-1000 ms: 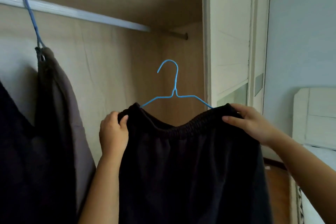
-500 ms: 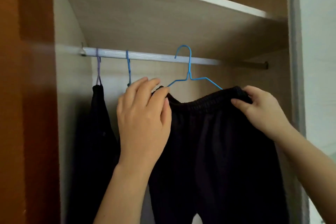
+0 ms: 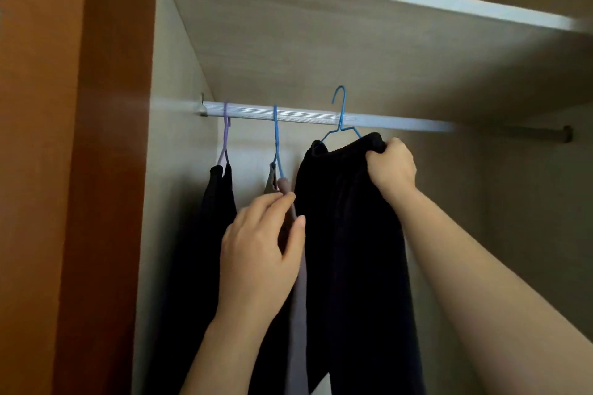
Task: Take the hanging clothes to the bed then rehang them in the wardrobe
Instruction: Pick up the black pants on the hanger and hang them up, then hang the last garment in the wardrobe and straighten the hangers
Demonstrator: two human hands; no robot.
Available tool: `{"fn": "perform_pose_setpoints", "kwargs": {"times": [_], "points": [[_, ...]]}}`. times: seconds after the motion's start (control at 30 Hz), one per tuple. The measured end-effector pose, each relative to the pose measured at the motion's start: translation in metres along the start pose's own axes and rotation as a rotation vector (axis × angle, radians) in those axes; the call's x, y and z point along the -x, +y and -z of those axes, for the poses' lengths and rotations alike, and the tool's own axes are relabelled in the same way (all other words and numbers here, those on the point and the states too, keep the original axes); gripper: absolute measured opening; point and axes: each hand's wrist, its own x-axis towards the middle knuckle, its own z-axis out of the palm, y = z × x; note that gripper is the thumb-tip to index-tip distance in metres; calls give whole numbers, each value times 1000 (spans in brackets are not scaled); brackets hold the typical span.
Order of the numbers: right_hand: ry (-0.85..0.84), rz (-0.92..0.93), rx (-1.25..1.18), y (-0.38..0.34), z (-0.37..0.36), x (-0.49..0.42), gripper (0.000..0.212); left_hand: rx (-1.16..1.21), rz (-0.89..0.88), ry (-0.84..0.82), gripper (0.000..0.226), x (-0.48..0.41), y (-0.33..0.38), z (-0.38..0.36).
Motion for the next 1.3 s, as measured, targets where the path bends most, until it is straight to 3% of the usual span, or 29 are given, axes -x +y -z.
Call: {"fn": "perform_pose_setpoints", "kwargs": {"times": [0.1,0.47,0.67,1.0,1.1,1.3], "points": [[-38,-31,-39,2,-20,1,27,-15,5,-20,47,2,-3,-4],[-215,-18,-186,32,-43,24,14,-25,-33,-45,49,7,2,-18],[-245,10,-253,40,-24,50,13,147,35,-8,50,12,7,-18],[-259,51,0,74,52,136,25,104,-8,73,37,62,44,-13],[-207,-16,40,80,70,185,24,308,9,-38,32,90,51,-2],[-125,-284,114,96,86,309,29,760,267,-410,37,173,57,25]]}}
